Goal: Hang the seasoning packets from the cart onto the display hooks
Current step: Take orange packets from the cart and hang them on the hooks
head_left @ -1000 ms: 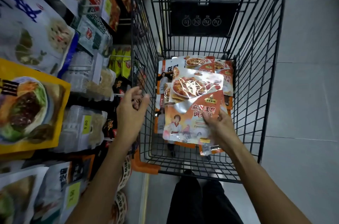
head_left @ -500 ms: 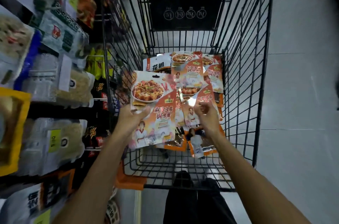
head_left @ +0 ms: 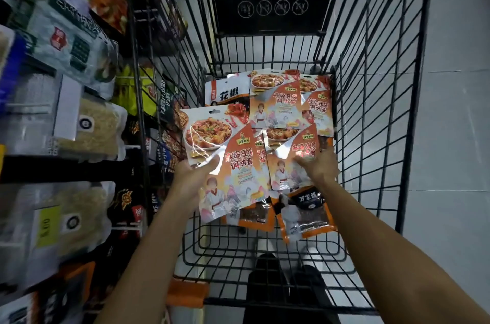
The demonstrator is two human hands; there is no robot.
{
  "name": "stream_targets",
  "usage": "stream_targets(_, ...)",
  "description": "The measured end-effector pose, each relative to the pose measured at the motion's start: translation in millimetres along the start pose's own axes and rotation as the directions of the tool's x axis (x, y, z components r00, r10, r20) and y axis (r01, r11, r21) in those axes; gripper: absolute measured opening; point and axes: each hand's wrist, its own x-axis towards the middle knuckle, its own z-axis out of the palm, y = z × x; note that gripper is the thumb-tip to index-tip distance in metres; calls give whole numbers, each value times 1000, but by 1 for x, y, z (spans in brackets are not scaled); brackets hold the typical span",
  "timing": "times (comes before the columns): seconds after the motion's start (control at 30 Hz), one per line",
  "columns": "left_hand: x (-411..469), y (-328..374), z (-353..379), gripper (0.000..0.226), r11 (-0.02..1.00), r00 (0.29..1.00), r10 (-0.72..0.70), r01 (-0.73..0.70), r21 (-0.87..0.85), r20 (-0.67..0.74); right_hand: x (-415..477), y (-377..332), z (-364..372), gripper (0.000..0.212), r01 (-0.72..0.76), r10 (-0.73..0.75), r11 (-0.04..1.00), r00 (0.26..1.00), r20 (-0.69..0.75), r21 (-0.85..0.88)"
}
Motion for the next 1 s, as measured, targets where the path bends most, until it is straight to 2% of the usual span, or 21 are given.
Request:
stream_targets(0.13, 3, -1, -3, 86, 998, 998, -65, 65, -20, 1, 1, -2, 1, 86, -91, 88, 994, 995, -57, -61)
stream_targets(0.23, -1, -1, -1, 94, 996, 996, -84, 85, -17, 43, -3, -5, 1, 63, -116, 114, 992, 992, -48, -47)
stream_targets(0.3, -3, -3, -3, 73, 994, 991, -111, 112, -14, 70, -5, -4, -1, 39, -162, 155, 975, 986, 55, 150)
stream_targets(0.33, -3, -5, -3, 50, 992, 989, -123, 125, -24, 77, -8, -4, -3, 33, -215, 193, 938, 975, 108, 271)
stream_targets(0.37, -4, -7, -2, 38, 991, 988, -132, 134, -26, 84, -10, -4, -5, 31, -255, 214, 896, 965, 149, 363)
stream_targets(0.43, -6, -7, 0, 40, 990, 988, -131, 134, -33, 78, -12, -1, -7, 30, -250, 173, 849, 964, 203, 465)
stream_targets(0.5, -10, -5, 1, 32, 992, 991, -116, 119, -41, 68, -14, 1, -8, 30, -221, 90, 816, 961, 260, 534)
stream_targets(0.57, -13, -4, 1, 24, 993, 992, -95, 100, -57, 78, -19, 2, -9, 22, -220, 41, 799, 949, 314, 560)
stream_targets(0.6, -15, -4, 1, 28, 995, 993, -78, 82, -49, 84, -22, 3, -9, 20, -214, 27, 796, 947, 320, 566)
stream_targets(0.7, -21, -2, 0, 46, 998, 995, -44, 47, -38, 91, -34, 2, -17, 27, -193, 19, 798, 955, 297, 571)
stream_targets(0.8, -32, 1, -4, 47, 999, 997, 11, -9, -31, 74, -52, -1, -34, 18, -161, -11, 803, 958, 285, 574)
stream_targets(0.93, -60, 9, -11, 31, 991, 991, 132, -133, 16, 30, -80, -10, -66, 16, -63, -119, 804, 957, 264, 591)
stream_targets(1.0, -79, 14, -15, 32, 979, 979, 201, -199, 49, -41, -95, -18, -86, 20, 34, -205, 826, 948, 243, 563)
